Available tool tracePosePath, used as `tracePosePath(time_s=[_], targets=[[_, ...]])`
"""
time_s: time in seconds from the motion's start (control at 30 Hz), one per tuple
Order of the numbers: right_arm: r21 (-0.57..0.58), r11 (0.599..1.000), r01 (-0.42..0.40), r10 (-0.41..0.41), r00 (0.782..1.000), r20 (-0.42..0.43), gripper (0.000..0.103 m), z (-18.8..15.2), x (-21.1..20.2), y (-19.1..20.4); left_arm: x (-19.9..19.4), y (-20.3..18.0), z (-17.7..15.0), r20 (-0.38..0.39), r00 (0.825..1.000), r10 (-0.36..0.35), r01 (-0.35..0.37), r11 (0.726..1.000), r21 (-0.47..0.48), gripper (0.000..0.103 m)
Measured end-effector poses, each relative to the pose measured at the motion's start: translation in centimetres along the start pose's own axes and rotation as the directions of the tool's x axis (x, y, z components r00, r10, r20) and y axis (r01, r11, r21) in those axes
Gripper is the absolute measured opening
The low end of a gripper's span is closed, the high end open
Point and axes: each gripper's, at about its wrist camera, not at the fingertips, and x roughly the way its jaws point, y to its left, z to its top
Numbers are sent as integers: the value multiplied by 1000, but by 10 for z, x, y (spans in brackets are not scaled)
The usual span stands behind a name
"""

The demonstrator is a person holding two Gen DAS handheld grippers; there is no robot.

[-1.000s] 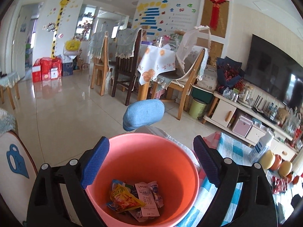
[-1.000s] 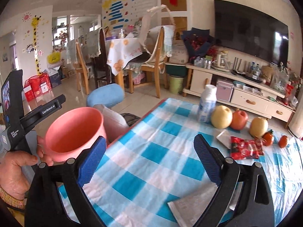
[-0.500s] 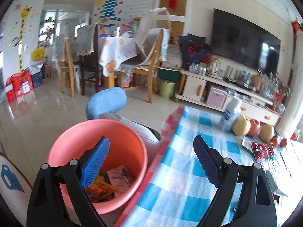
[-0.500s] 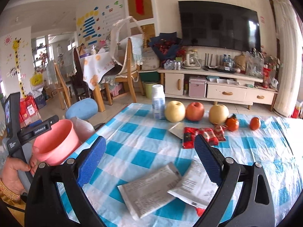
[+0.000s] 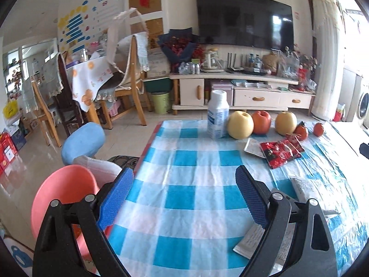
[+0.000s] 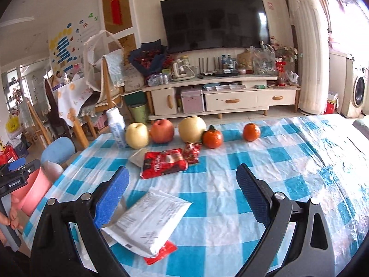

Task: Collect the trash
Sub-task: 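Move both tools back over the table toward the red wrappers, then grasp the red Tuc wrapper with the left tool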

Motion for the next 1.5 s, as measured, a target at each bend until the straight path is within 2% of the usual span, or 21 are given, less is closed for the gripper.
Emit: tracePosePath(time_s=[0.13, 0.23, 0.3, 0.37, 0.5, 0.73, 0.87, 1.0, 1.03, 1.17, 1.27, 1.4, 1.5], targets=[[42, 996, 79, -79, 997, -4, 95, 4, 13, -39, 15, -53, 15, -30, 997, -70, 73, 994, 81, 89], [86, 991, 102, -102, 995, -10, 95, 5, 22, -64, 34, -93, 29, -67, 990, -126, 133, 983, 130, 89], [95, 988, 119, -118, 993, -20, 95, 5, 29, -78, 47, -117, 37, -90, 985, -145, 157, 977, 147, 85], [110, 989, 98, -95, 995, -30, 95, 3, 36, -87, 65, -142, 44, -121, 978, -167, 186, 968, 166, 83], [109, 992, 69, -62, 996, -66, 95, -1, 52, -93, 106, -180, 56, -193, 953, -233, 258, 959, 119, 73], [138, 990, -4, 22, 991, -131, 95, -5, 76, -85, 171, -252, 66, -278, 924, -263, 312, 939, 147, 70], [132, 991, -17, 37, 988, -153, 95, -7, 82, -84, 205, -285, 67, -331, 911, -245, 318, 929, 190, 70], [141, 990, -10, 34, 984, -174, 95, -9, 85, -91, 237, -294, 66, -391, 896, -212, 304, 933, 191, 59], [145, 989, -10, 35, 984, -177, 95, -9, 86, -92, 242, -294, 64, -403, 892, -204, 300, 934, 193, 54], [153, 988, -24, 53, 982, -183, 95, -10, 87, -93, 248, -288, 59, -433, 866, -249, 341, 928, 148, 44], [159, 987, -32, 62, 980, -187, 95, -10, 88, -92, 243, -281, 56, -435, 863, -258, 342, 931, 127, 42], [160, 986, -35, 65, 980, -190, 95, -11, 89, -93, 228, -256, 42, -453, 845, -284, 351, 934, 68, 42], [164, 986, -39, 71, 978, -196, 95, -12, 90, -94, 205, -236, 24, -453, 843, -290, 352, 934, 56, 42]])
